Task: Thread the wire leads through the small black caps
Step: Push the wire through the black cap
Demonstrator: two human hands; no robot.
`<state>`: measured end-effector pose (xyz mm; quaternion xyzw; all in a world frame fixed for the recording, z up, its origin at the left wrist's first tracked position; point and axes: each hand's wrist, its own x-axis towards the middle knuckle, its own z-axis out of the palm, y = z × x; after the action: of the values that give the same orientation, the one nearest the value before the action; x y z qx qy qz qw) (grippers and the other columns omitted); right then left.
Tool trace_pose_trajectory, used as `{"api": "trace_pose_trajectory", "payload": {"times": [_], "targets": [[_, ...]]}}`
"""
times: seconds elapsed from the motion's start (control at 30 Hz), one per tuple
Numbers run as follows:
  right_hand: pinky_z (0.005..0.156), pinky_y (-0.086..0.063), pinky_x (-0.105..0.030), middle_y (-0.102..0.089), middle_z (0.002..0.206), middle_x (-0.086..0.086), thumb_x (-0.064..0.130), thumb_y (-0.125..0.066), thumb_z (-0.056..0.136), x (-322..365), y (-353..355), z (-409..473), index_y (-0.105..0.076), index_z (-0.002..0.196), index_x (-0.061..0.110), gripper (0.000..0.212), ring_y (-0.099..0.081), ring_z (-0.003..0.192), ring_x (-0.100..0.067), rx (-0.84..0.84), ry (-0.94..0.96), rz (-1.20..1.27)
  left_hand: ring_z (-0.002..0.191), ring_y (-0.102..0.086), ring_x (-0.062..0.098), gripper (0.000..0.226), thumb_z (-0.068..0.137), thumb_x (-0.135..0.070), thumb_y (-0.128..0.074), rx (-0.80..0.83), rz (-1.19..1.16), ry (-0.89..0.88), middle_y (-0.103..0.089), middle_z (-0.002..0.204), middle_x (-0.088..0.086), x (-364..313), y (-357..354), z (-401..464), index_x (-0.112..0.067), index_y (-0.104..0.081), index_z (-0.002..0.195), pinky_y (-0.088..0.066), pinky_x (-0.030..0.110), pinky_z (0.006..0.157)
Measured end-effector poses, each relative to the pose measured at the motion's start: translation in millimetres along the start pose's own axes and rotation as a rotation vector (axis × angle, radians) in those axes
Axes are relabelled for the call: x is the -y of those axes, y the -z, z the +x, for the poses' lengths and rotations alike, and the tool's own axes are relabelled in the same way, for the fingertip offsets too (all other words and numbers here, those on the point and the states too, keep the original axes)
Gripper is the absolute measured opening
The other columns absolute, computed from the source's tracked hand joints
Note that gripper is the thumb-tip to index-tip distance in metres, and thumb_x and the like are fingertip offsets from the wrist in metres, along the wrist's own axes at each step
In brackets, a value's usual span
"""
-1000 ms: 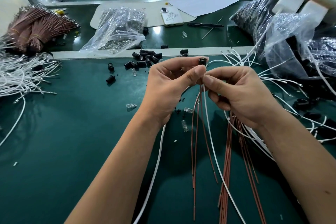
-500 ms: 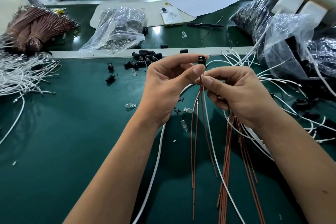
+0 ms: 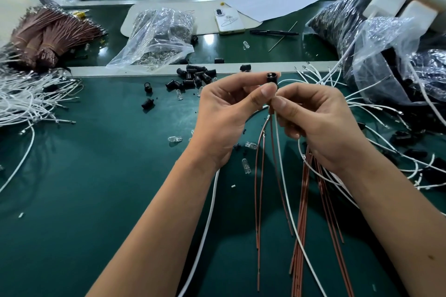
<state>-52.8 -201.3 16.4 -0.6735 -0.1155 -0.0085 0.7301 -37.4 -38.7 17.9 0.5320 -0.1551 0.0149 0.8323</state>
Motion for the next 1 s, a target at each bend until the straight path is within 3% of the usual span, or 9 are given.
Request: {"api": "trace_pose_trajectory", "payload": {"times": [0.13,0.27,0.47,0.67,0.83,1.0], "targets": [[0.051,-0.043,-0.021,-0.065,0.073,0.0,0.025,-0.076,0.086,-0.2,-0.6,0.3,-0.075,0.085,0.018,0.008,-0.056,0.063,-0.009,0.051,-0.01,-0.015,0.072,-0.063,0.012,0.021,0.075,-0.008,-0.073,-0.032,-0.03,0.031,-0.066,0.086,0.013,0.8,-2.9,-0.6,-0.001,-0.074,0.095,-0.057,0.026,0.074],[0.06,-0.049,-0.022,-0.067,0.076,-0.002,0.034,-0.076,0.082,0.2,-4.1,-0.5,-0.074,0.087,0.014,0.021,-0.061,0.069,-0.012,0.105,-0.039,-0.011,0.074,-0.063,0.019,0.02,0.075,-0.009,-0.072,-0.038,-0.062,0.046,-0.071,0.082,0.01,2.2,-4.8,-1.2,-0.003,-0.075,0.093,-0.056,0.03,0.069],[0.065,-0.052,-0.021,-0.069,0.075,-0.003,0.034,-0.081,0.077,0.5,-4.7,0.8,-0.077,0.082,0.015,0.019,-0.063,0.067,-0.014,0.071,-0.065,0.079,0.084,-0.067,0.019,0.012,0.074,-0.013,-0.075,-0.043,-0.065,0.056,-0.075,0.09,0.007,2.6,-5.7,-2.1,-0.015,-0.079,0.085,-0.056,0.038,0.087],[0.058,-0.054,-0.027,-0.068,0.076,-0.008,0.029,-0.081,0.074,1.6,-6.1,0.5,-0.075,0.08,0.015,0.017,-0.064,0.059,-0.02,0.093,-0.087,0.141,0.073,-0.063,0.019,0.008,0.085,-0.006,-0.073,-0.016,-0.036,0.075,-0.071,0.089,0.01,2.8,-4.5,-1.9,-0.01,-0.078,0.089,-0.055,0.031,0.063],[0.057,-0.049,-0.02,-0.069,0.076,-0.006,0.028,-0.082,0.072,1.2,-5.9,0.7,-0.076,0.079,0.014,0.017,-0.058,0.056,-0.015,0.09,-0.091,0.158,0.062,-0.059,0.021,0.011,0.091,-0.002,-0.065,0.018,-0.046,0.094,-0.065,0.075,0.012,3.1,-1.8,-1.9,0.0,-0.074,0.099,-0.055,0.031,0.058],[0.058,-0.045,-0.021,-0.067,0.074,-0.004,0.031,-0.083,0.07,-1.6,-5.7,2.4,-0.078,0.077,0.018,0.015,-0.053,0.057,-0.014,0.053,-0.094,0.173,0.079,-0.067,0.017,0.015,0.087,-0.009,-0.068,0.005,-0.03,0.101,-0.075,0.092,0.005,3.6,-1.8,-1.0,-0.016,-0.08,0.088,-0.054,0.029,0.071]]}}
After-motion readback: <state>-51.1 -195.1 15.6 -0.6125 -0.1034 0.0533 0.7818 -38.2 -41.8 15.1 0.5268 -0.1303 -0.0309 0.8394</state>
